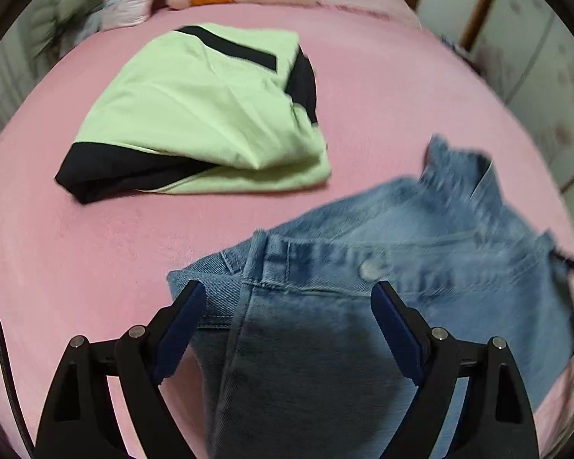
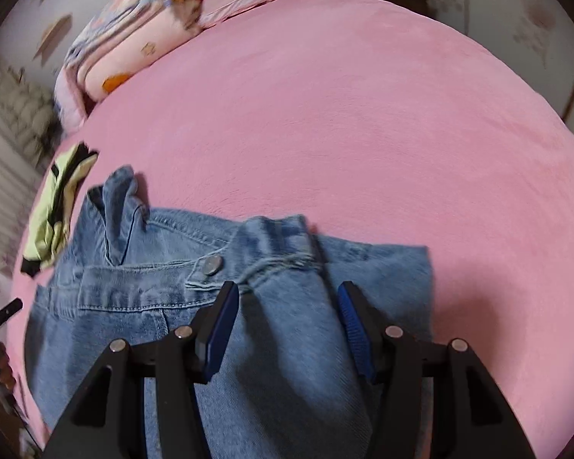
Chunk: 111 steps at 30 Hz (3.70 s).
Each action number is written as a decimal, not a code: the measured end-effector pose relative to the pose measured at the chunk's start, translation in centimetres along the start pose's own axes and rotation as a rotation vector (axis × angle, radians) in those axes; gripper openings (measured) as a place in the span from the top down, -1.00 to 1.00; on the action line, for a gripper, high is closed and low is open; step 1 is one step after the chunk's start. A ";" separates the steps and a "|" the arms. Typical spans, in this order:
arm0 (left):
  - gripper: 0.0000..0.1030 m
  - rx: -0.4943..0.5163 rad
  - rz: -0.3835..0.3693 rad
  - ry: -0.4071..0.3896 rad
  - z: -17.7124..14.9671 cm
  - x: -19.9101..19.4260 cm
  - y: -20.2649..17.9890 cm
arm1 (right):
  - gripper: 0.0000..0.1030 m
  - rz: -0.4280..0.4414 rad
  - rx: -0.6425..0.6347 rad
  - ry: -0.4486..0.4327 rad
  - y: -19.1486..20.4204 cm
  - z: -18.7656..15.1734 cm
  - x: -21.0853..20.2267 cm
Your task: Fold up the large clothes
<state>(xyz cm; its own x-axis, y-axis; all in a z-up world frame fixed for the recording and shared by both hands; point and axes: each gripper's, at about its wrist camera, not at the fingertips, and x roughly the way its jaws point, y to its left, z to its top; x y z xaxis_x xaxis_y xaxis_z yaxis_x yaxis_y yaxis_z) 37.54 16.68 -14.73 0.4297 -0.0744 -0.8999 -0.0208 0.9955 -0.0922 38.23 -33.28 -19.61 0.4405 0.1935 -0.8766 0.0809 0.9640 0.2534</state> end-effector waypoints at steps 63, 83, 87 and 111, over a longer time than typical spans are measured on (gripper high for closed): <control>0.01 -0.033 0.074 -0.171 -6.5 0.2 -12.6 | 0.01 -0.015 -0.218 -0.142 14.7 -8.8 -4.1; -0.48 -0.103 0.228 -0.178 -9.3 0.7 -4.4 | -0.61 -0.405 -0.027 -0.121 -1.7 -12.9 -6.2; -0.48 -0.130 0.202 -0.133 -9.2 -0.9 -4.5 | -0.60 -0.384 0.004 -0.111 -1.5 -12.5 -7.2; -0.78 -0.279 0.110 -0.132 -10.9 -16.8 -4.8 | -0.48 -0.058 -0.212 -0.387 16.7 -11.1 -21.1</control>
<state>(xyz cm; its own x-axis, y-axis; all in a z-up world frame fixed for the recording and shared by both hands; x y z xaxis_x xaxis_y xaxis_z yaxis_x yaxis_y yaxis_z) 20.52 12.48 -3.79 0.5243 0.0589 -0.8495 -0.3125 0.9413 -0.1276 20.32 -19.21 -1.42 0.7465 0.0944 -0.6587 -0.0524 0.9952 0.0833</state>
